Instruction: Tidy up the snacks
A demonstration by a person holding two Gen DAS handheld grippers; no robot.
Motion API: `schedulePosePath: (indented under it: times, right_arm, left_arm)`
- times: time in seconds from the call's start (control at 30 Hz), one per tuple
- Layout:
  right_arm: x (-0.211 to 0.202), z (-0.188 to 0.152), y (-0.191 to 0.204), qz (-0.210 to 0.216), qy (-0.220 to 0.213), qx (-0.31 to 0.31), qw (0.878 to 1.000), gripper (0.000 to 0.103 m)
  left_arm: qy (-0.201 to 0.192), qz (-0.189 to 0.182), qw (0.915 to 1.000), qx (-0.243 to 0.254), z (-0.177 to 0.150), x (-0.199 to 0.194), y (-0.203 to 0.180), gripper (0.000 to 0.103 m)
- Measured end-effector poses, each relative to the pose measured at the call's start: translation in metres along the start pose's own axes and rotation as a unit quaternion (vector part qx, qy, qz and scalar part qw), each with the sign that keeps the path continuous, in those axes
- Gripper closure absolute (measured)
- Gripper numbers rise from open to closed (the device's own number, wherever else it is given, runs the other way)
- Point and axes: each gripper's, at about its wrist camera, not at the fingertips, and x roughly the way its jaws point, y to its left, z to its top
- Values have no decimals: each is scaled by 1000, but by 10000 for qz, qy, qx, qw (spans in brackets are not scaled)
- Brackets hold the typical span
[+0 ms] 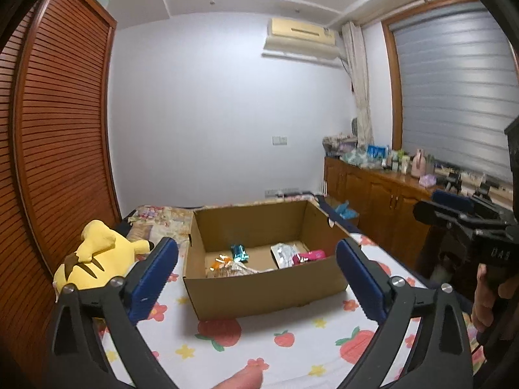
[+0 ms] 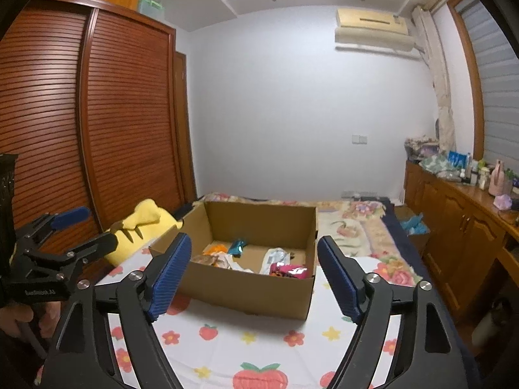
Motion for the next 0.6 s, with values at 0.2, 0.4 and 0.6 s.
schedulePosePath:
  times: [0.2,0.4,0.6]
  right_arm:
    - [-19,-2,7,-228,-116,-56,9997,13]
    - [-32,-13,11,-363,-121,-12,9993,8]
    - [-43,-25,8,-492,-56,114,9987,4]
  left_arm:
    - [32,170,9998,77,-2,-15,-3,1]
    - [94,225,9996,144,-13,-28,-8,1]
    - [301,298,9991,43,-27,-31,-7,1]
